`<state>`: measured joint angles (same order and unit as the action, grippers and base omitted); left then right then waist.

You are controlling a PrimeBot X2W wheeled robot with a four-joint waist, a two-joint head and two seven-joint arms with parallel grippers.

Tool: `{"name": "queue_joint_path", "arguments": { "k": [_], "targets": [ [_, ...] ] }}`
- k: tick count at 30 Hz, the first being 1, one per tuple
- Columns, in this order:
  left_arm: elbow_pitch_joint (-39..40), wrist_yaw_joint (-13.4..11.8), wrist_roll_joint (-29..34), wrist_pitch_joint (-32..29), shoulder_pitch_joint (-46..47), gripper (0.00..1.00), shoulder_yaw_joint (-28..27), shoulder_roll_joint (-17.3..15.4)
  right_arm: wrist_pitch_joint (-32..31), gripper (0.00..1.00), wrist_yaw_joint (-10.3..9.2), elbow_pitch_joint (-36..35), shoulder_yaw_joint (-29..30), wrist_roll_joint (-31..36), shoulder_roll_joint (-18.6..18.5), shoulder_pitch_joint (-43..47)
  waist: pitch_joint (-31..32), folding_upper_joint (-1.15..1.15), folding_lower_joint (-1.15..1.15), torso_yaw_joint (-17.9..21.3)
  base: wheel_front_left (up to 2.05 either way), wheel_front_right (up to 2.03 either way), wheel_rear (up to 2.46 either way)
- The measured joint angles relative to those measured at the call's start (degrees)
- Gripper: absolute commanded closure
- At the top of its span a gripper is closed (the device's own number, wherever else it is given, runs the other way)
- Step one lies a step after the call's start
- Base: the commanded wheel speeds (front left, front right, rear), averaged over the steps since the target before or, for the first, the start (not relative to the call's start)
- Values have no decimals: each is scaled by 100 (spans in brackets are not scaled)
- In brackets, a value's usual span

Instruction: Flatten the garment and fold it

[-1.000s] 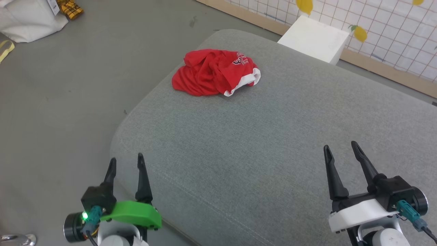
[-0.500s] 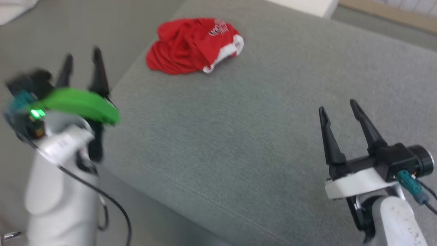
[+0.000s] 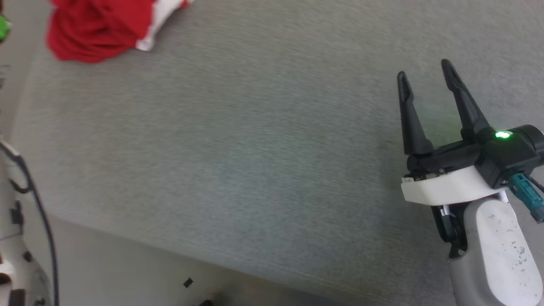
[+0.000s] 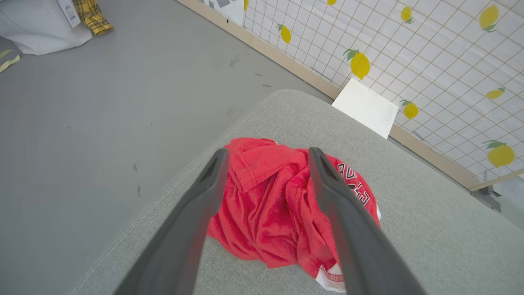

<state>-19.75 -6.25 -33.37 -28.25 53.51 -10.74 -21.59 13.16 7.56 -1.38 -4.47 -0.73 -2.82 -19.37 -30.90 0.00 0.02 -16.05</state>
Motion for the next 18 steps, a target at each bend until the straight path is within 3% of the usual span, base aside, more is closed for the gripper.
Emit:
{"name": "queue_joint_path", "arguments": {
  "k": [11,18],
  "targets": [
    [-5,-600,-311,-1486,-62,0,-293,-368,185,0,5,71,-116,-260,64,-156,-900,0,-1,1055,0,0,0],
    [268,-692,-349,-2053,-428,0,-269,-693,234,0,7,-13,-190,-305,120,-240,-1122,0,-2,1433,0,0,0]
  ]
}}
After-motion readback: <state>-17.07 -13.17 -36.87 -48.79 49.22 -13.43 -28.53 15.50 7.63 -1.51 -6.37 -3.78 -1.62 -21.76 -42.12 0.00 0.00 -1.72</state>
